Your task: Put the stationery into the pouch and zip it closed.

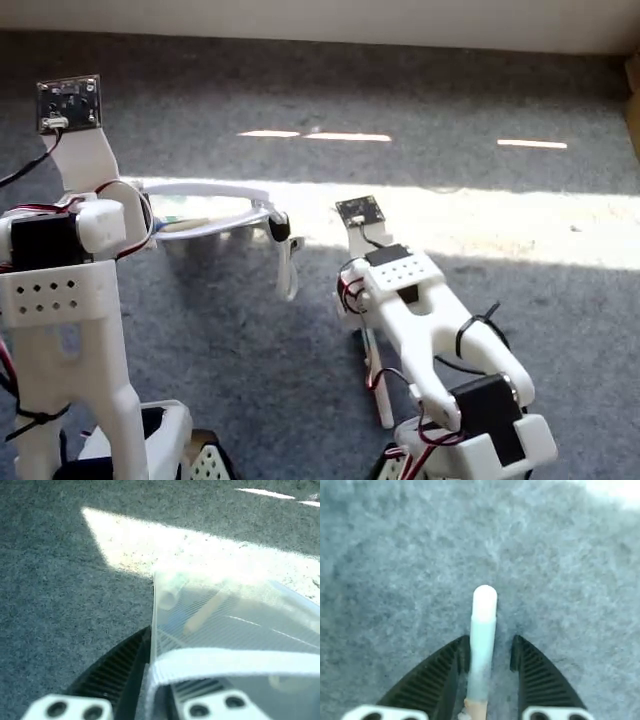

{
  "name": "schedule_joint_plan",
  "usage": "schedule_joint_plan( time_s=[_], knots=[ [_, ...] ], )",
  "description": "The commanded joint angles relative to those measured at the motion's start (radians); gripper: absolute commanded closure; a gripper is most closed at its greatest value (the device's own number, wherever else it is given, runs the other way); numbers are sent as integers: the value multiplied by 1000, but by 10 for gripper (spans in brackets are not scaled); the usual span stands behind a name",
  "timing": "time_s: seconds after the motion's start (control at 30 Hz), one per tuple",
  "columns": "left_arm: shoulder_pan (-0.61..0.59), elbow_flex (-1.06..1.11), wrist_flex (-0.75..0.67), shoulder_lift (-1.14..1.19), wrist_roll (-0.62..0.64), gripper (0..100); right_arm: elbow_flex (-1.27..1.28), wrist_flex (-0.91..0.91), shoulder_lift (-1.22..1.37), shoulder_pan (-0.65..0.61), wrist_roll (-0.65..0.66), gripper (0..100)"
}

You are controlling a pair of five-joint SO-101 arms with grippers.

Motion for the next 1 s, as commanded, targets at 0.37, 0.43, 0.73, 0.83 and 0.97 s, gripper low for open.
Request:
schedule_joint_plan(
  time_s=[0.37,0.43,0.73,0.83,0.97],
  knots=[
    [-19,-4,3,-13,-6,992,-19,-4,-12,-10,-14,993],
    [-21,-4,3,-13,-8,992,-18,-4,-39,-8,-14,993],
    [-22,-4,3,-13,-8,992,62,15,-303,-8,-14,993],
    [-22,-4,3,-13,-9,992,91,16,-390,-8,-15,993],
    [-22,-4,3,-13,-9,992,140,16,-527,-8,-15,993]
  ],
)
